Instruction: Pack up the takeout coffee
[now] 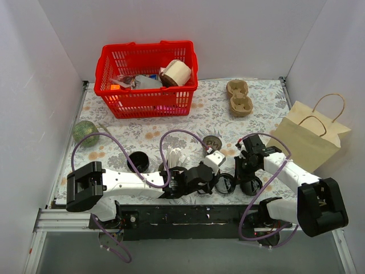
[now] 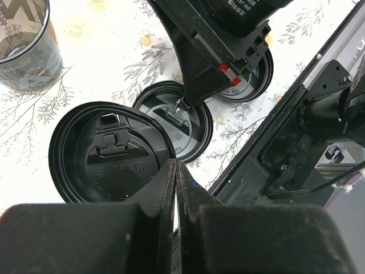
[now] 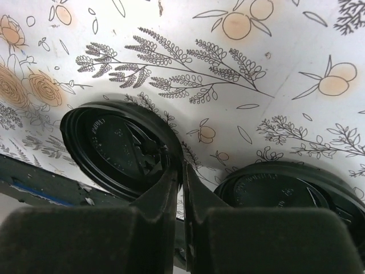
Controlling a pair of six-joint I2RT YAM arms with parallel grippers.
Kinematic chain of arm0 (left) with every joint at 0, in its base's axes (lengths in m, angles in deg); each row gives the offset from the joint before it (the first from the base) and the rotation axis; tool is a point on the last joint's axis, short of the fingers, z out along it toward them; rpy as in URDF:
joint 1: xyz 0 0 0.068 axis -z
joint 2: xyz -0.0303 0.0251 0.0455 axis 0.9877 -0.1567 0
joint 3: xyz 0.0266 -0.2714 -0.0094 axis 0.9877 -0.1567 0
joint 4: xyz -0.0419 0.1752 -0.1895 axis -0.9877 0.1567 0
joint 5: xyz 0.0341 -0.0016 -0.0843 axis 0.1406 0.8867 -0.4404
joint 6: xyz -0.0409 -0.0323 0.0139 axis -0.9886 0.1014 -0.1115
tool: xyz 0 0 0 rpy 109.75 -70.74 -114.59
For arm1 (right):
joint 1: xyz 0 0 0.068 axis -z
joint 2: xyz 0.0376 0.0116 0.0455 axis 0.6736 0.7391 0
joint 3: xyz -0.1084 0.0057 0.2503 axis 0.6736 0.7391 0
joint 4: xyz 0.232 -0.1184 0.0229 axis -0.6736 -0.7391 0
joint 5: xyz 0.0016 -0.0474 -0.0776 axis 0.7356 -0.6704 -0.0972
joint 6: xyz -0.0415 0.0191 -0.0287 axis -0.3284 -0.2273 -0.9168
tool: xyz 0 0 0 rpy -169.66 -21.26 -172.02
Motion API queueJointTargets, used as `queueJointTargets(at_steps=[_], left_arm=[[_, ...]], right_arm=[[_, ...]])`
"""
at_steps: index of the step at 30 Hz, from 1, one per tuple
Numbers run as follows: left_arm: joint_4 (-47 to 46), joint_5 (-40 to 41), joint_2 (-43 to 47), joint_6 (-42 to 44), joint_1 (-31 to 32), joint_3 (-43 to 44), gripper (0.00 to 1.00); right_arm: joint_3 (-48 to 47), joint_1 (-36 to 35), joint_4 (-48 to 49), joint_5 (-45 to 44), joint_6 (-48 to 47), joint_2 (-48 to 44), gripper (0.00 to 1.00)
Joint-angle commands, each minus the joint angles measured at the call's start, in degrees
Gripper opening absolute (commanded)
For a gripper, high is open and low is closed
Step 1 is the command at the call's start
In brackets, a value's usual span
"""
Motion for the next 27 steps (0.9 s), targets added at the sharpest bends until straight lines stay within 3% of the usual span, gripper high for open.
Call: queueJointTargets(at_steps=[1,10,15,21,27], left_arm=[[-0.5,1.6,2.6,0.2,0.2,-1.3,0.0],[-1.8,1.9,4.1,1.0,0.2,-2.0,0.0],[-2.6,2.1,4.4,2.3,0.2,-2.2,0.0],[-3.2,2.4,3.8,2.9,0.2,-2.4,0.0],[-3.2,2.4,3.3,2.7,0.2,-2.3,0.0]], right_arm=[[-1.3,-0.4,-0.3,-1.0,2.0,-1.7,0.09],[-11.5,1.1,-18.6,-17.3,11.2,-7.1,0.01],[-14.6,2.6,-29.0,-31.8,15.2,-9.2,0.01],[-15.2,2.8,-35.4,-33.8,14.7,-8.0,0.01],[-11.3,2.8,-29.2,-32.1,14.4,-7.6,0.01]])
